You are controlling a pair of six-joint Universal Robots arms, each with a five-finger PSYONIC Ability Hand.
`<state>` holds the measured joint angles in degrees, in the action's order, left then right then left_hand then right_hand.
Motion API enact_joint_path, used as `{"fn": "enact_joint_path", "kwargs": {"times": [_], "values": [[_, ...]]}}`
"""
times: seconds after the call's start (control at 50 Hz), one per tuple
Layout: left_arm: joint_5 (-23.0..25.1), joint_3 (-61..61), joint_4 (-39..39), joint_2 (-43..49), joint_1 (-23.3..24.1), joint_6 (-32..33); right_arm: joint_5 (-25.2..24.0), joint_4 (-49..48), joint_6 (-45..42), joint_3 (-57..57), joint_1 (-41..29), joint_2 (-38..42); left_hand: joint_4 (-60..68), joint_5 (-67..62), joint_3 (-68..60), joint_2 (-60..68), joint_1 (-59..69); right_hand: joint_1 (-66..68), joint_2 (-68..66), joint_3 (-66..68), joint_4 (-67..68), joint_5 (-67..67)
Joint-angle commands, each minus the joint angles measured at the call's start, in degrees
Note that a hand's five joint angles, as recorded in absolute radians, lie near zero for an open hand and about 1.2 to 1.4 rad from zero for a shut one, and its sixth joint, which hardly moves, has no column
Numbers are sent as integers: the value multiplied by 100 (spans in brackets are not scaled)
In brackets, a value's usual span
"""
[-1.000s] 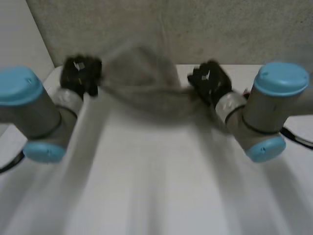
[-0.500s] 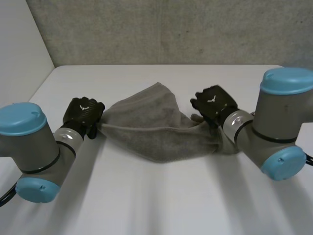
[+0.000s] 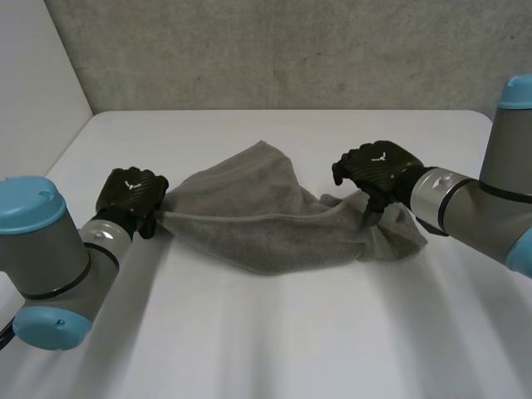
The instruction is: Fold the towel.
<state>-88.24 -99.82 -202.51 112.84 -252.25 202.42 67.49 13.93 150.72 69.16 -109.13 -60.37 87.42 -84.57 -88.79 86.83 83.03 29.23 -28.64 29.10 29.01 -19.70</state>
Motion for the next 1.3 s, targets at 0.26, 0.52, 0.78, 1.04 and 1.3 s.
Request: {"fn": "enact_joint_path", "kwargs": {"times": [0.26, 0.52, 0.78, 1.04, 1.3], "values": [[0, 155, -16, 89, -53, 8, -157, -74, -34, -455, -65, 799, -742, 1457, 879, -683, -303, 5076, -5136, 5090, 5099, -5030], [-79, 3539, 54, 1127, 62, 1124, 711, -4338, -113, -1361, -152, 632, -742, 1457, 879, -683, -303, 5077, -5136, 5090, 5099, -5030], [-493, 4245, -1143, 494, 158, 254, 1099, -4507, -122, -1116, -328, 237, -742, 1457, 879, -683, -303, 5077, -5136, 5090, 5099, -5030], [-70, 1460, -404, 476, 27, 517, 994, -2070, -948, -139, -346, 122, -742, 1457, 879, -683, -303, 5077, -5136, 5090, 5099, -5030], [-53, -537, -157, 29, -141, 1142, 1003, -1472, -1475, 1469, -416, 25, -742, 1457, 879, -683, -303, 5077, -5136, 5090, 5099, -5030]]}}
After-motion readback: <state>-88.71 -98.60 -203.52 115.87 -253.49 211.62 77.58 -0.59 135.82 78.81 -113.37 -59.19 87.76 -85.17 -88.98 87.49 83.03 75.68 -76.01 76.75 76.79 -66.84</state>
